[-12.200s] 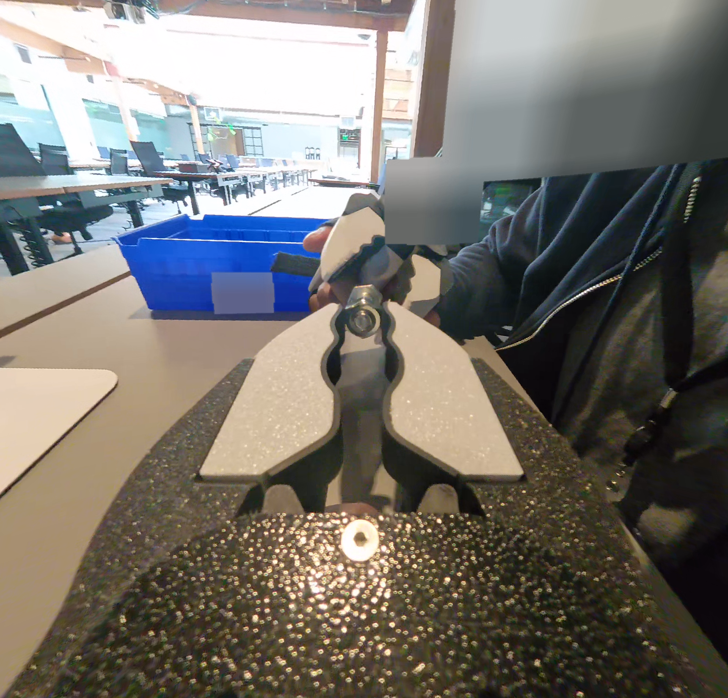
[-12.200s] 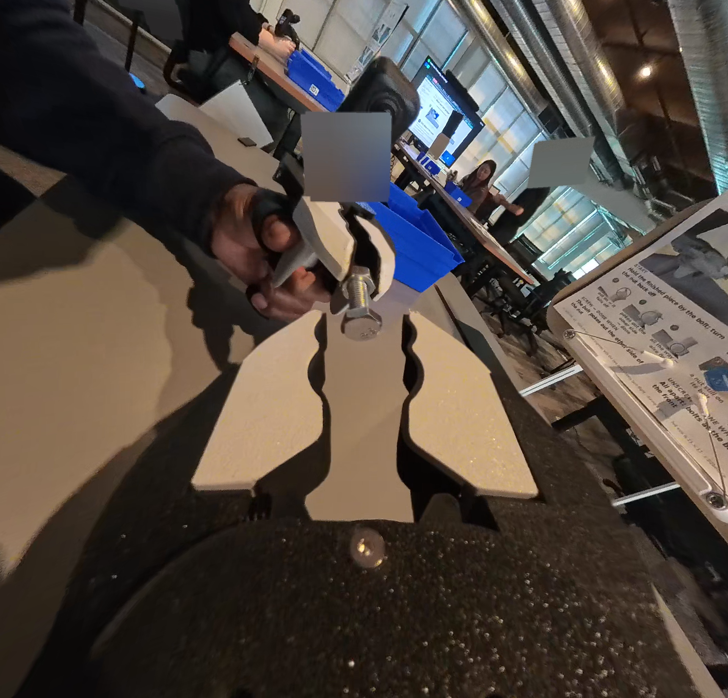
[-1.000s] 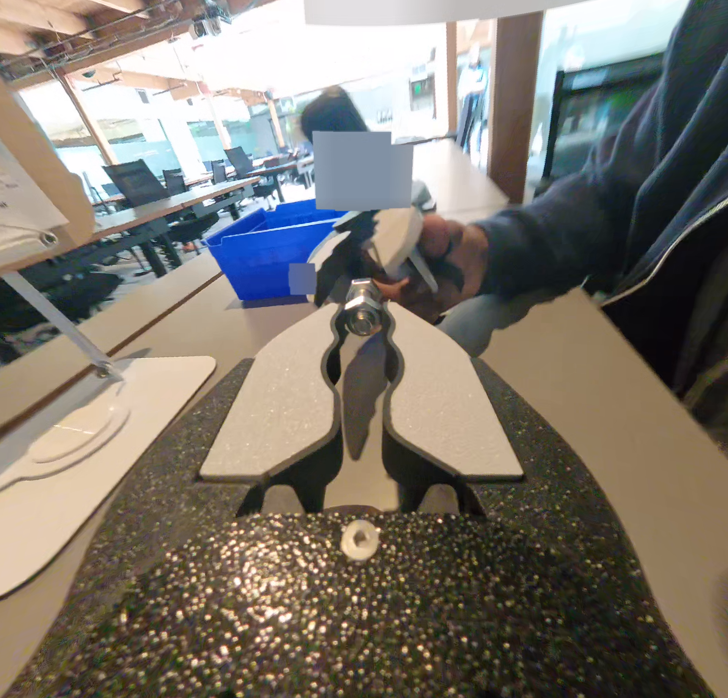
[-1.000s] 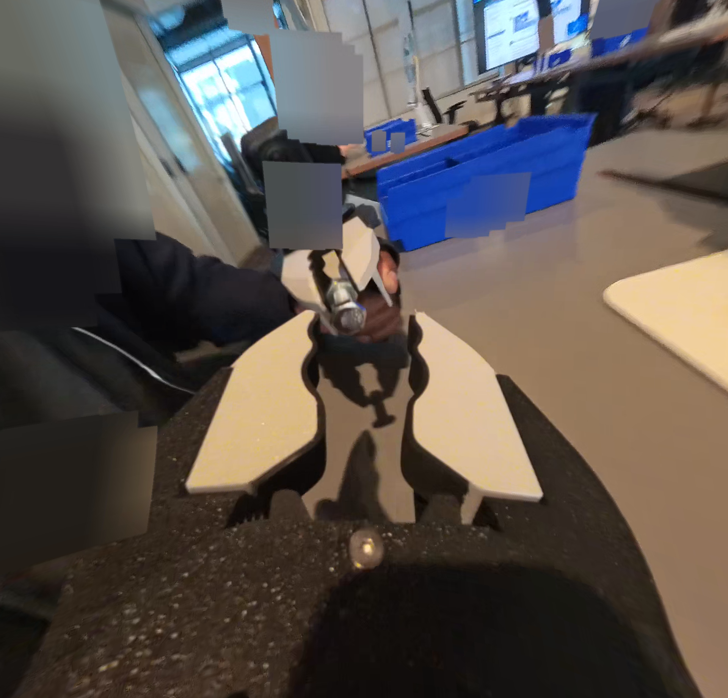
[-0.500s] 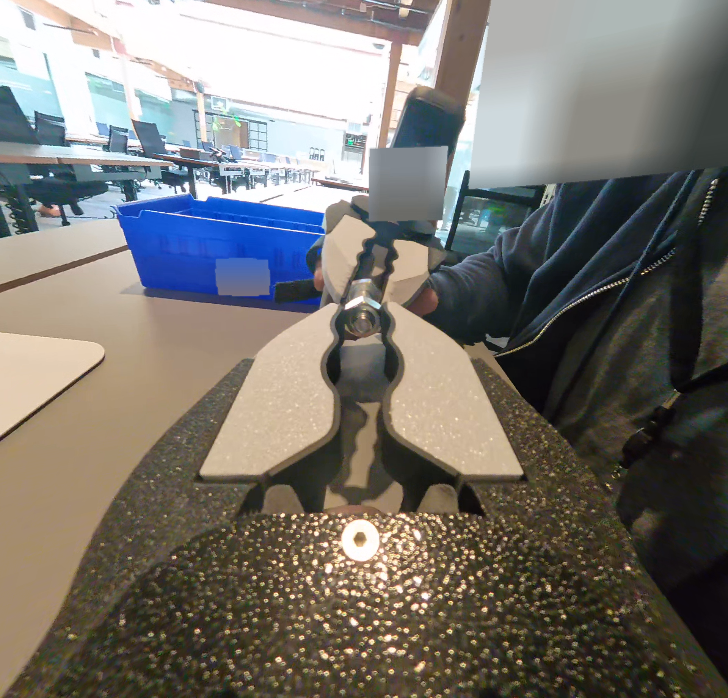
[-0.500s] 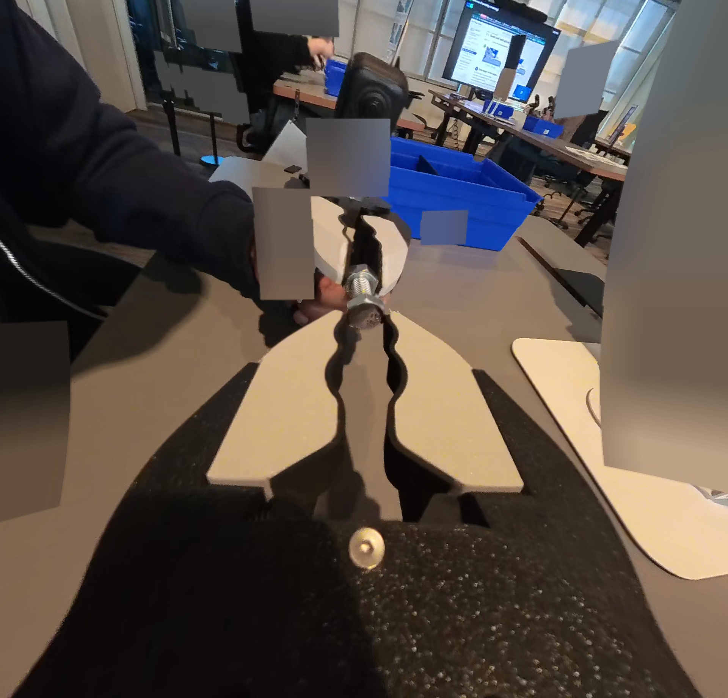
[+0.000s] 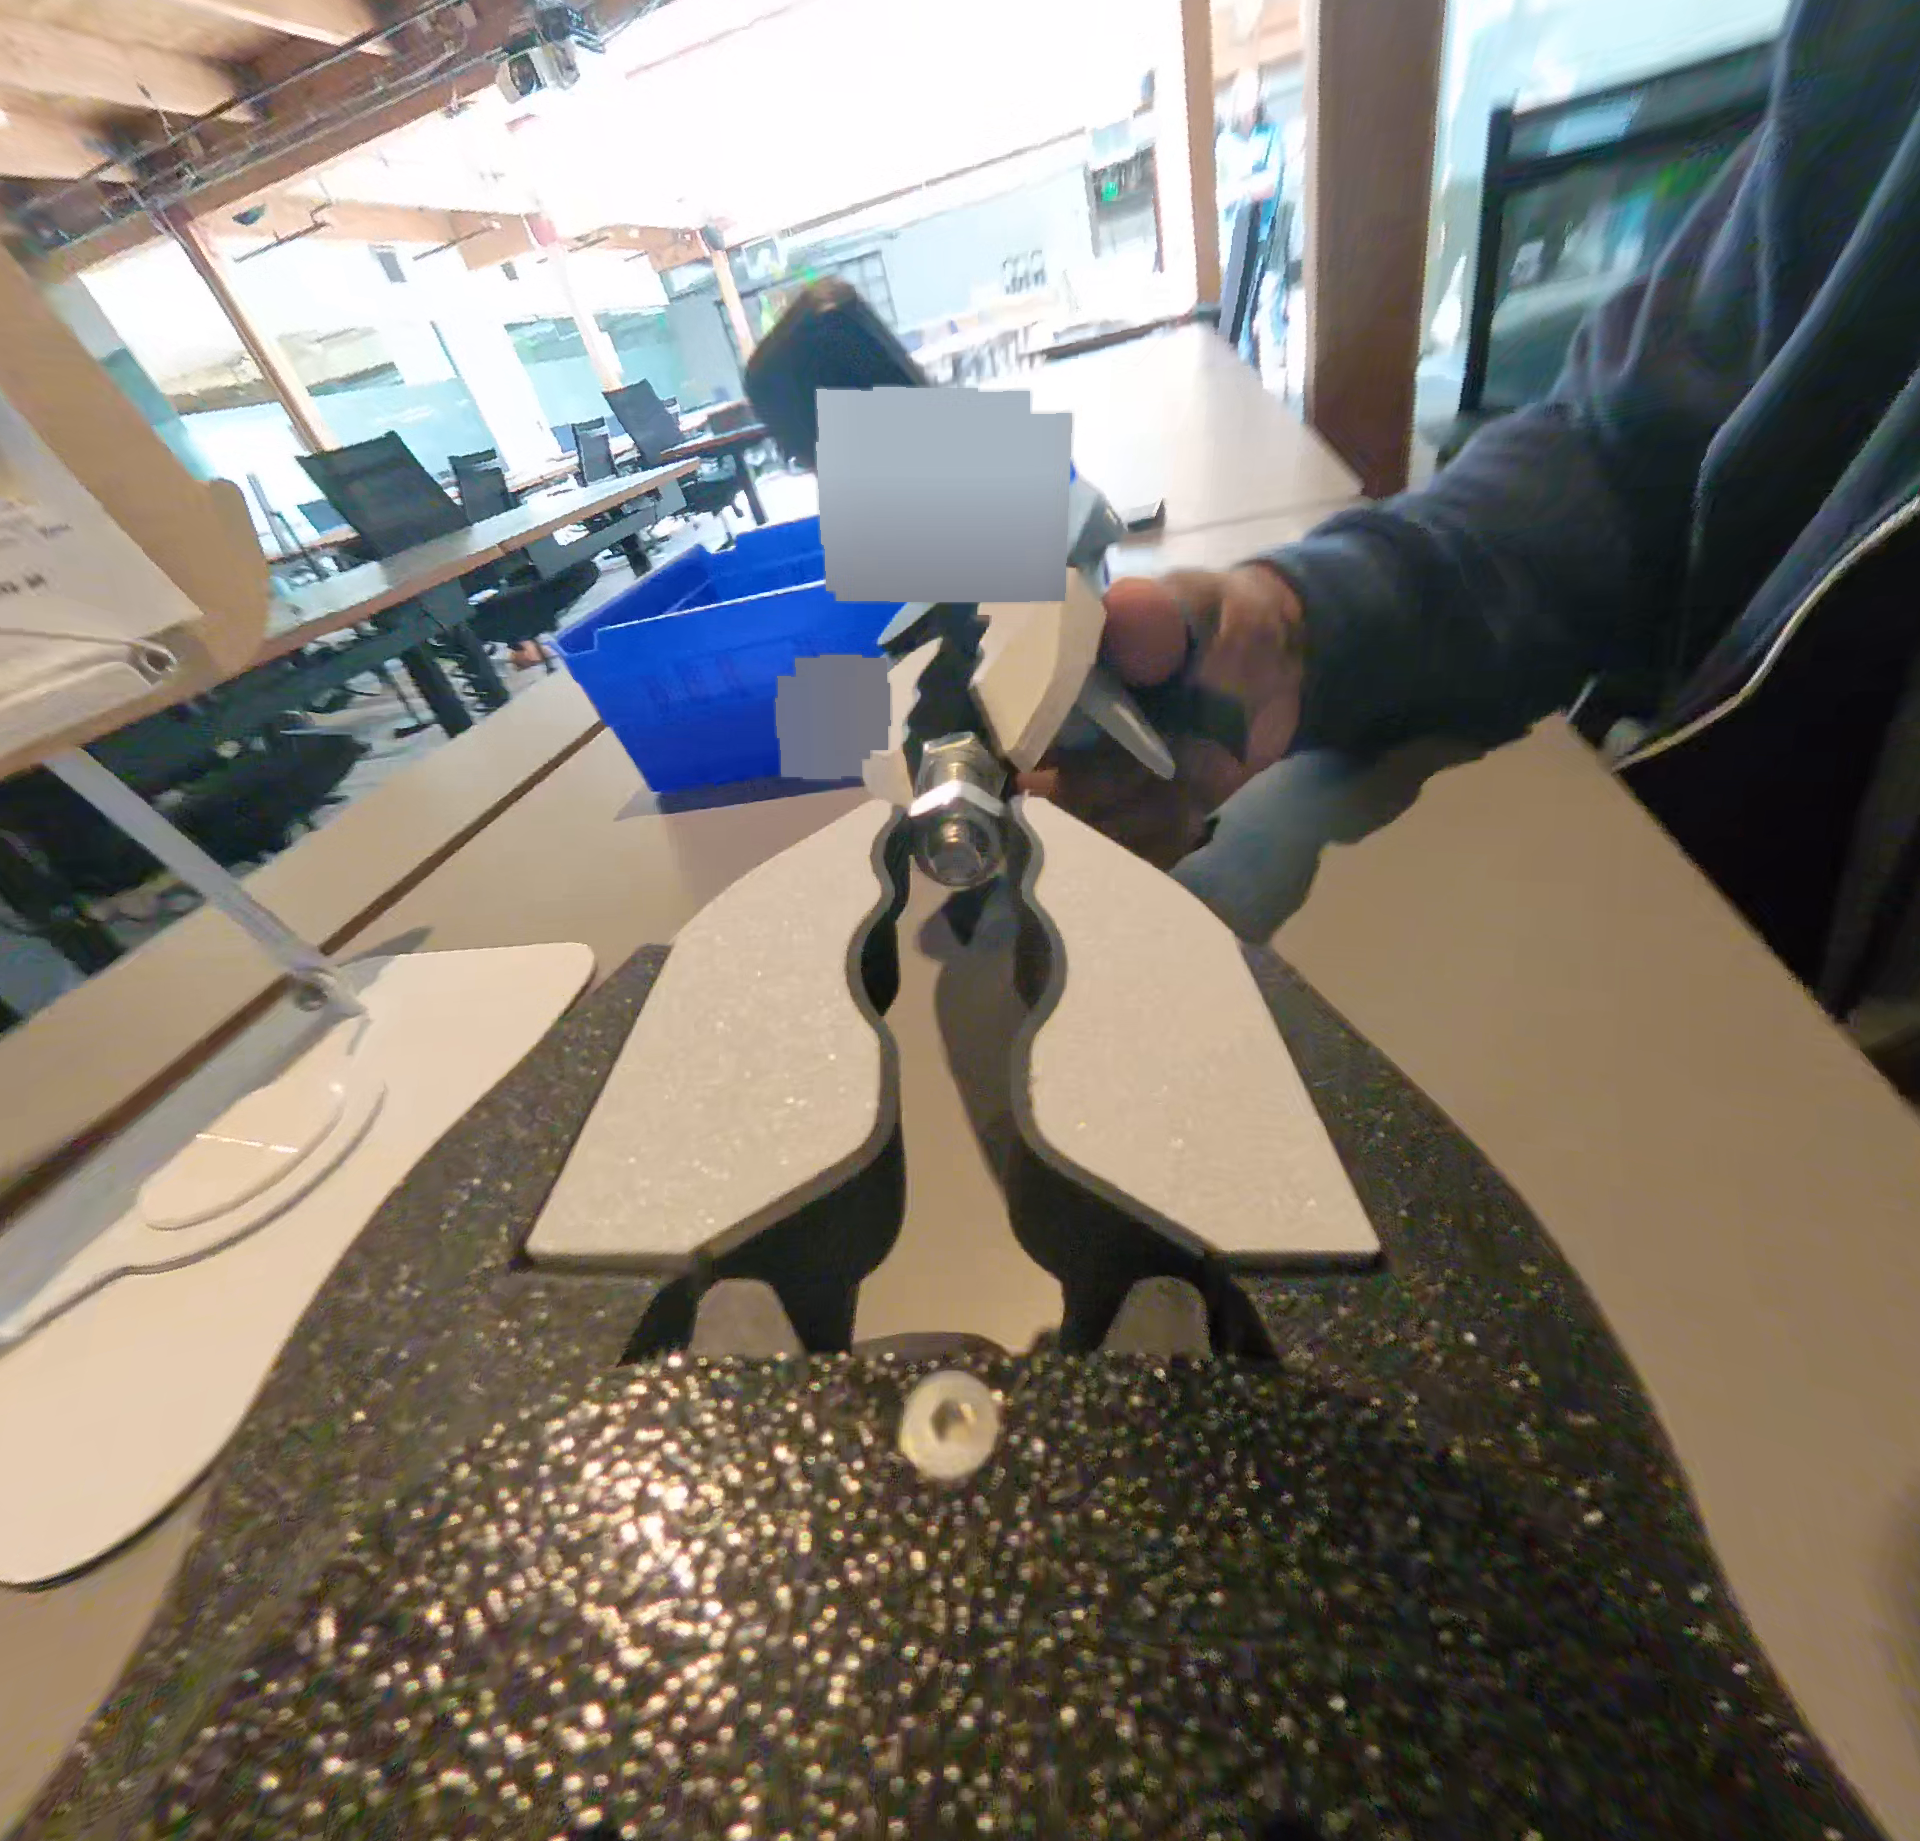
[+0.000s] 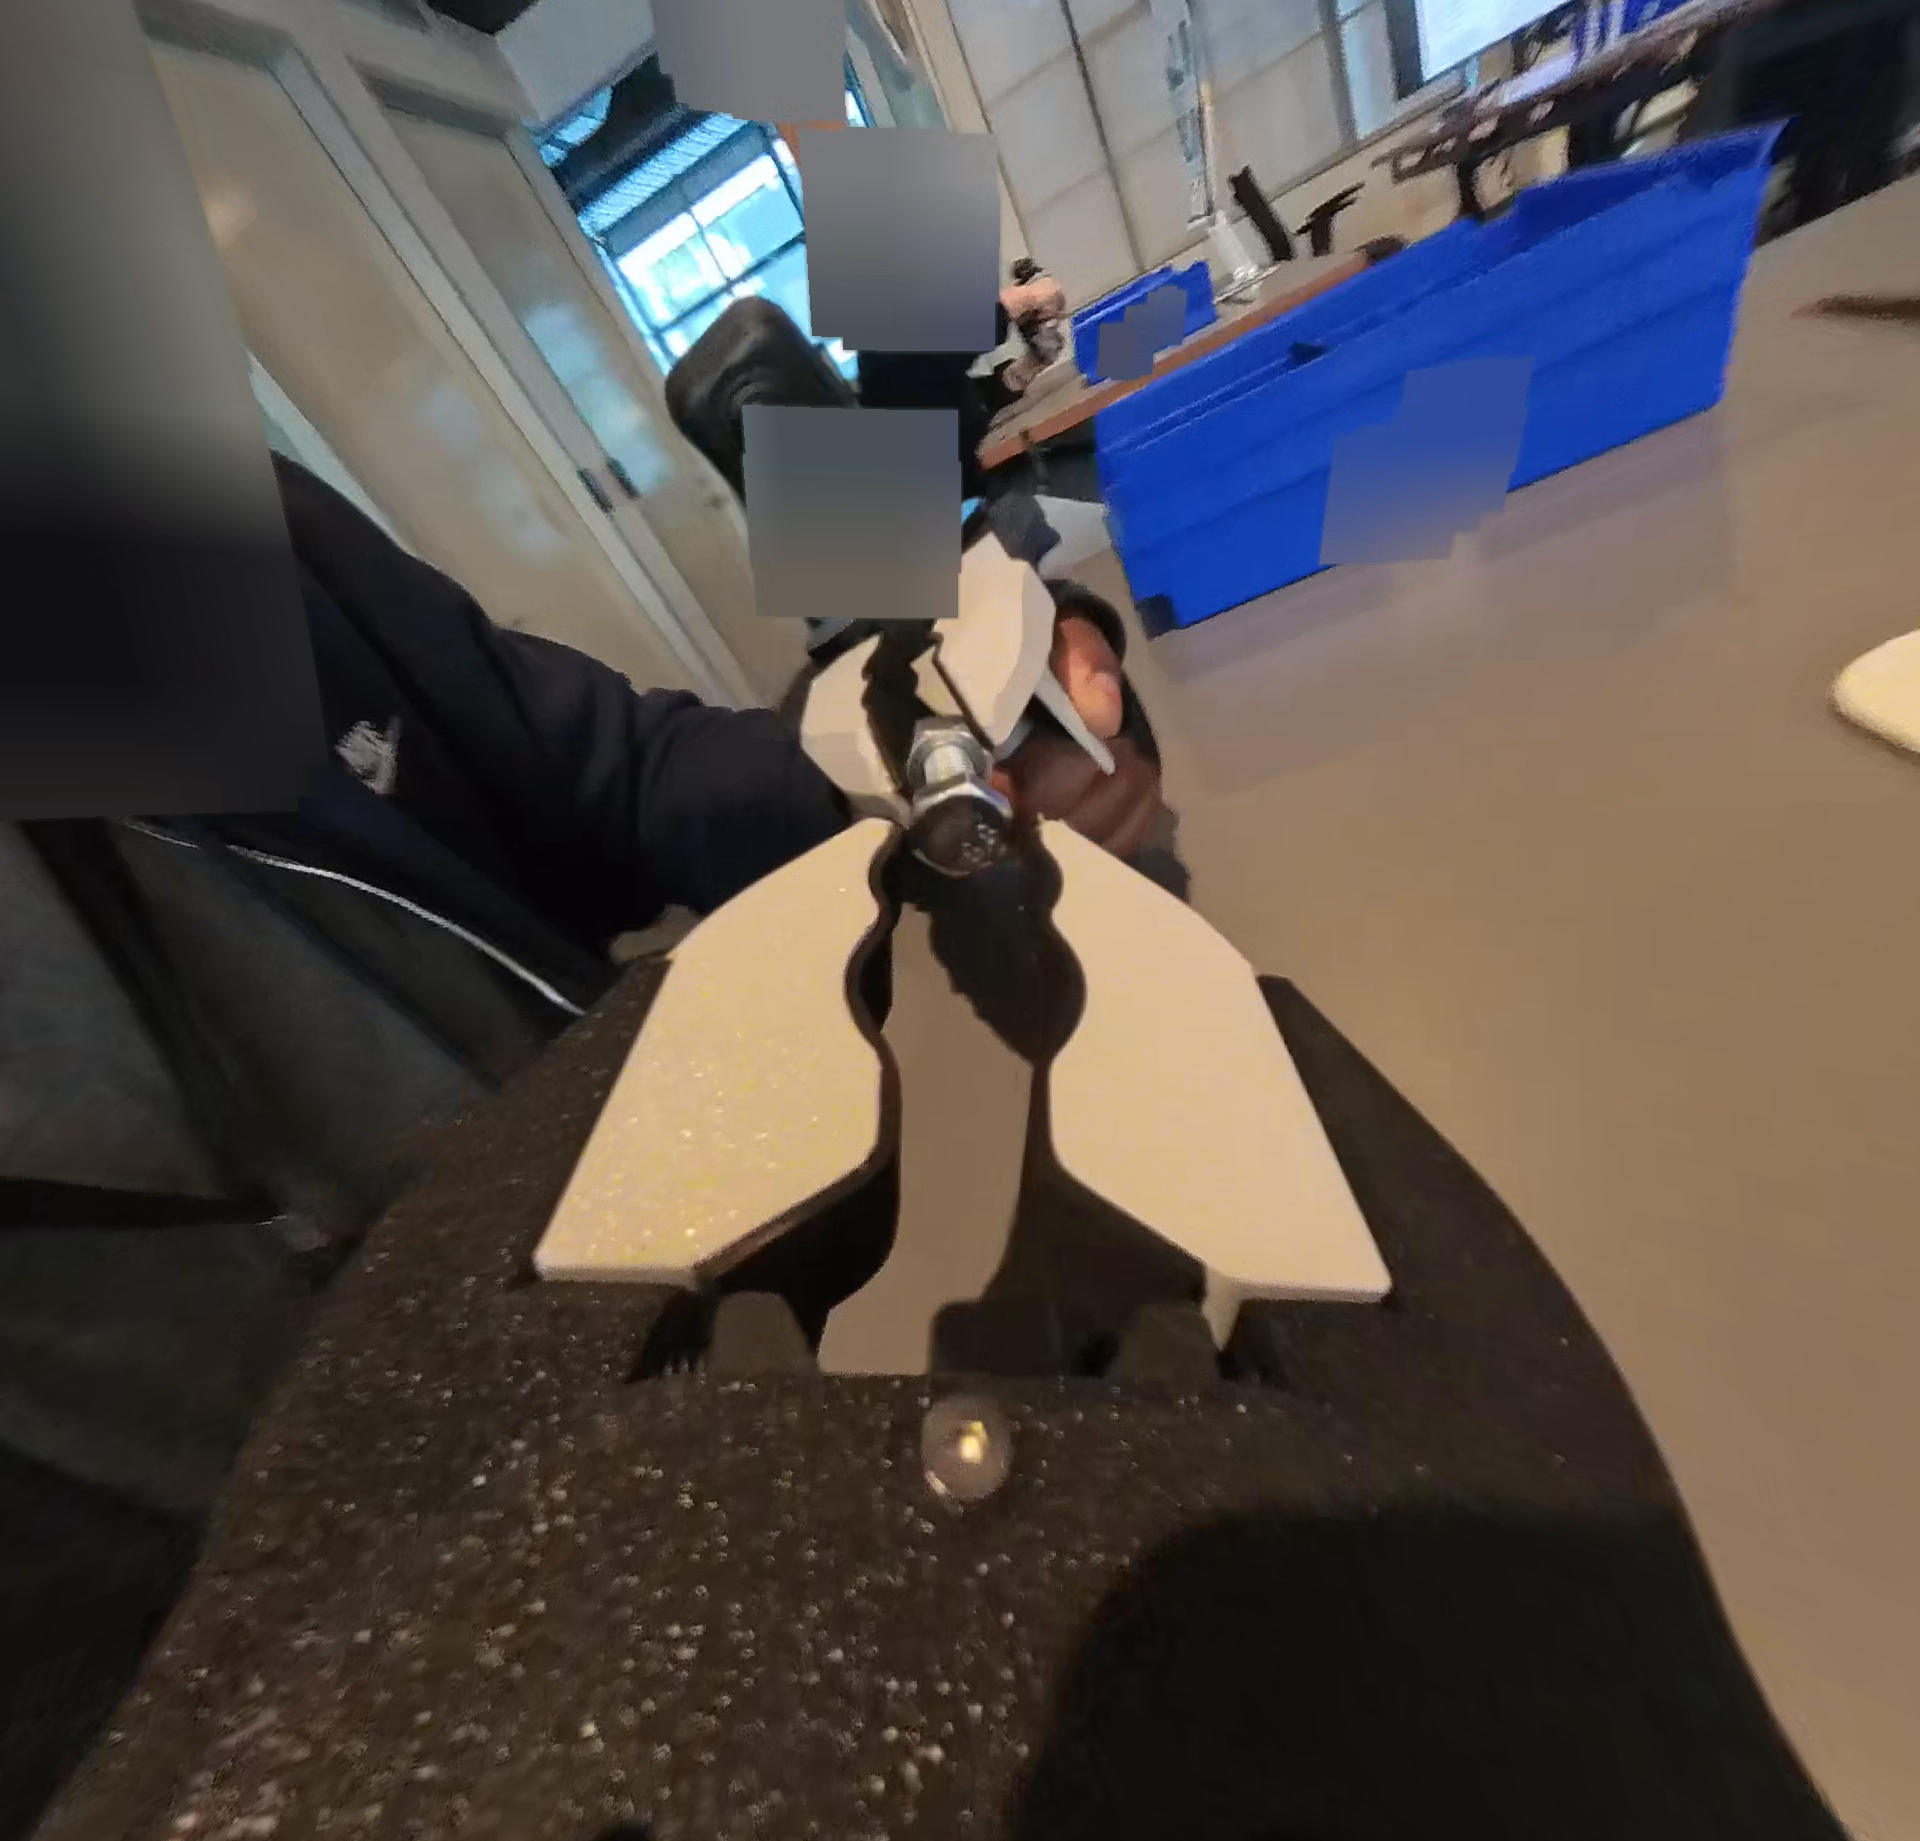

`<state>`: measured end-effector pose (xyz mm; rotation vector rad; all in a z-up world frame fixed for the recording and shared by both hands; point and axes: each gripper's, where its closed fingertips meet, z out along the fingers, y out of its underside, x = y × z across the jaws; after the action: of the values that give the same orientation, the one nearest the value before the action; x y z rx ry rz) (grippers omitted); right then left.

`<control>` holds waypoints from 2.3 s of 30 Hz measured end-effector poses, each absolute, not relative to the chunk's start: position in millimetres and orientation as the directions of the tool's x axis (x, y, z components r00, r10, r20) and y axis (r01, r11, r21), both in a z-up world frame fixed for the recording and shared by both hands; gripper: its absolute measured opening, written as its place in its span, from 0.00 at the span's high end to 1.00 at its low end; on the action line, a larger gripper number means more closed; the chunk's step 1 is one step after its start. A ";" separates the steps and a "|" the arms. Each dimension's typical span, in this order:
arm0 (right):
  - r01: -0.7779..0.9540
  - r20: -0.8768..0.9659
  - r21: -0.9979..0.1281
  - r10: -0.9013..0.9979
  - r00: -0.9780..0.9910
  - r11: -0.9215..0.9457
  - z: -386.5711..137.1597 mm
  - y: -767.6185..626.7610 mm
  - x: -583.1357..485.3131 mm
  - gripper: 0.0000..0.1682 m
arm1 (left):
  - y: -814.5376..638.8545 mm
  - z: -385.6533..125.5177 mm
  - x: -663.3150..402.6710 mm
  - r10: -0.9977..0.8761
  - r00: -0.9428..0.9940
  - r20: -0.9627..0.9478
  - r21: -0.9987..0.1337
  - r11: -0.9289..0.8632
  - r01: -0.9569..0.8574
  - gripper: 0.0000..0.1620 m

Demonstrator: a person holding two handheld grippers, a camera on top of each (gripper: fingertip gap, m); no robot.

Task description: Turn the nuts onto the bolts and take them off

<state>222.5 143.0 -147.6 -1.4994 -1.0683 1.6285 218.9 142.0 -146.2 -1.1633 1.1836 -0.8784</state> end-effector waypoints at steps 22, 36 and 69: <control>0.121 -0.146 -0.982 0.989 0.026 -0.148 -145.5 137.2 218.6 0.90 | 137.0 -145.6 219.1 -0.998 0.067 0.006 -0.999 -0.004 0.032 0.90; 0.036 -0.223 -0.974 0.975 0.023 -0.224 -138.4 148.3 224.6 0.79 | 144.0 -135.7 212.5 -0.990 0.137 -0.027 -0.997 0.038 0.074 0.90; 0.105 0.026 -0.994 0.996 0.086 0.017 -139.5 143.6 224.1 0.84 | 141.4 -135.0 213.4 -0.990 0.133 -0.052 -0.995 0.062 0.074 0.90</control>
<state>224.1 143.6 -139.5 -1.3091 -1.2304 1.0773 213.4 141.4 -135.0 -1.1693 1.0826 -1.1073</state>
